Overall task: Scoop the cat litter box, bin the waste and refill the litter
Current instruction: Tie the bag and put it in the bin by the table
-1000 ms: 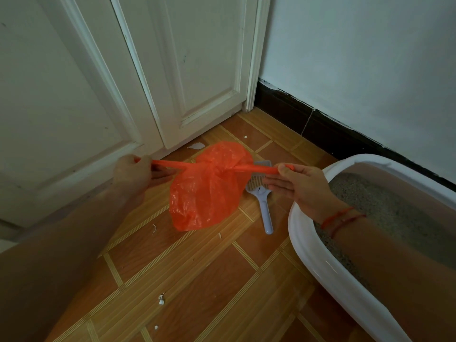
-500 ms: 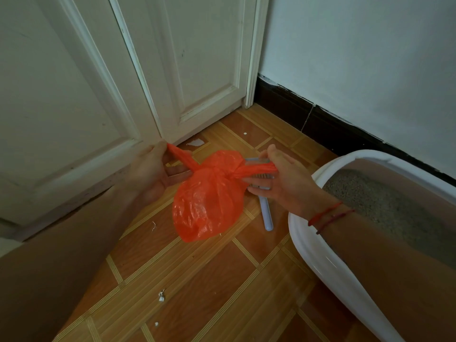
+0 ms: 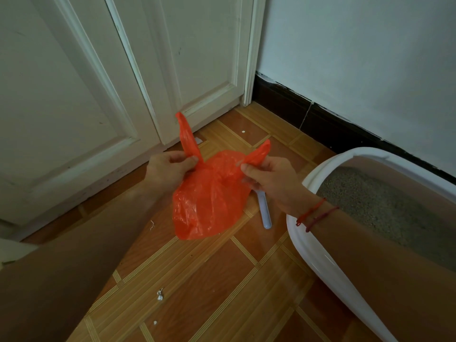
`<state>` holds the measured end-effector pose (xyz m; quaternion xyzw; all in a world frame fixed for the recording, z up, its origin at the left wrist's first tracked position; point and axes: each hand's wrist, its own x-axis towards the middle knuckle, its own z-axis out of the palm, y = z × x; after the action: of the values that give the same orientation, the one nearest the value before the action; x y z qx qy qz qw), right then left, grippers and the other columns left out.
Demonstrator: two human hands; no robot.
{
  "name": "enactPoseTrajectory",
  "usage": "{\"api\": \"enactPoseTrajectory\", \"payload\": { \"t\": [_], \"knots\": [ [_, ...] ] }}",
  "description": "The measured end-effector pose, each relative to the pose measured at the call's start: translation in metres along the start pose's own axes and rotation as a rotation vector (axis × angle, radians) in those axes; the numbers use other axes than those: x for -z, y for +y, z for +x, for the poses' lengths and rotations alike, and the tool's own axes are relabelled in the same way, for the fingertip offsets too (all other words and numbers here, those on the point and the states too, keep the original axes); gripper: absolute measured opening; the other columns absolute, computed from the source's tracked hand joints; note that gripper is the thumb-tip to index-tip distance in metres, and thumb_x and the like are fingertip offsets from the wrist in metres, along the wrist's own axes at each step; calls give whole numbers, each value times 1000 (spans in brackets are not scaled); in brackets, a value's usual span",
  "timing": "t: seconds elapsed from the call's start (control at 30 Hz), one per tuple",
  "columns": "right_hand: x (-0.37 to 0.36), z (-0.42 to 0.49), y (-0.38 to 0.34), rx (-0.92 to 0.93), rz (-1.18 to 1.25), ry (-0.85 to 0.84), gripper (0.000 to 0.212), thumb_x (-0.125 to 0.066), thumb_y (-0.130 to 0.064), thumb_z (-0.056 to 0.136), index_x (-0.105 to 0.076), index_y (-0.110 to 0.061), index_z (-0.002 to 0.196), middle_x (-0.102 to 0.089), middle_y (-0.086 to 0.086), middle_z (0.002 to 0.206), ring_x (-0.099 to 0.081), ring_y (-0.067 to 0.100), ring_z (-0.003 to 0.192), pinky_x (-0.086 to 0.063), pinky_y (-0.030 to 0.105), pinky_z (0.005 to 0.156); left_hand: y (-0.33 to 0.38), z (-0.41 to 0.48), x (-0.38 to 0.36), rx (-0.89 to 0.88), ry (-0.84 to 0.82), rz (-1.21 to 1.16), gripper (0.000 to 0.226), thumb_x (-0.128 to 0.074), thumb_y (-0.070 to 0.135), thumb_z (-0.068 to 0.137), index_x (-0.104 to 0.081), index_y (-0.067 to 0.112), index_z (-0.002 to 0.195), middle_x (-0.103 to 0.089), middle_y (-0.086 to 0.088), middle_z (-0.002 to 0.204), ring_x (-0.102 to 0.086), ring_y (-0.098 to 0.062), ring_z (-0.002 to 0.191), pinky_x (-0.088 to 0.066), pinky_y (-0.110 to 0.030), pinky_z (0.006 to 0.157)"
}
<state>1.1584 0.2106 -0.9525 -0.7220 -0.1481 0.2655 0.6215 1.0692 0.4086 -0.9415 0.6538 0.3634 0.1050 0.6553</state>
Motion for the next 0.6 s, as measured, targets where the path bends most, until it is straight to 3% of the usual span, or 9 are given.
{"api": "enactPoseTrajectory", "payload": {
  "t": [0.13,0.23,0.33,0.4,0.5,0.6],
  "knots": [
    [-4,0,-1,-17,-20,-35,18,-65,-20,92,-72,-8,103,-73,11,95,-71,19,85,-58,37,81,3,-6,-12,-129,16,94,7,-69,14,89,-74,19,89,-73,1,80,-71,-8,62,-56,-20,53],
    [-12,-1,-1,-7,-39,-17,12,-66,-17,92,-72,-8,93,-73,15,88,-72,28,81,-60,41,80,1,-11,-26,-283,-7,272,9,-69,20,90,-76,26,91,-73,11,83,-71,-4,70,-58,-20,61],
    [-19,-2,-1,1,-64,55,12,-67,-16,91,-72,-6,87,-73,14,79,-72,28,73,-61,42,72,2,-17,-36,-359,-123,378,15,-67,17,90,-75,26,98,-73,14,87,-69,1,77,-59,-20,69],
    [-20,-2,-3,-16,-46,105,13,-68,-14,90,-72,-3,85,-72,13,74,-71,25,67,-62,39,67,3,-19,-37,-346,-267,409,24,-72,16,83,-74,27,105,-74,10,91,-71,-3,82,-61,-27,74],
    [-18,-3,-9,-32,28,121,9,-69,-13,89,-73,-4,88,-74,10,78,-73,22,72,-62,33,64,0,-21,-35,-403,-384,534,46,-84,36,71,-68,32,113,-73,10,96,-70,-4,85,-60,-31,77],
    [-18,-4,-18,-38,134,2,17,-68,-10,89,-70,-1,104,-75,12,90,-74,24,81,-62,35,72,-3,-20,-32,-465,-347,607,50,-83,37,71,-66,30,118,-72,13,96,-69,0,85,-59,-29,79]
  ]
}}
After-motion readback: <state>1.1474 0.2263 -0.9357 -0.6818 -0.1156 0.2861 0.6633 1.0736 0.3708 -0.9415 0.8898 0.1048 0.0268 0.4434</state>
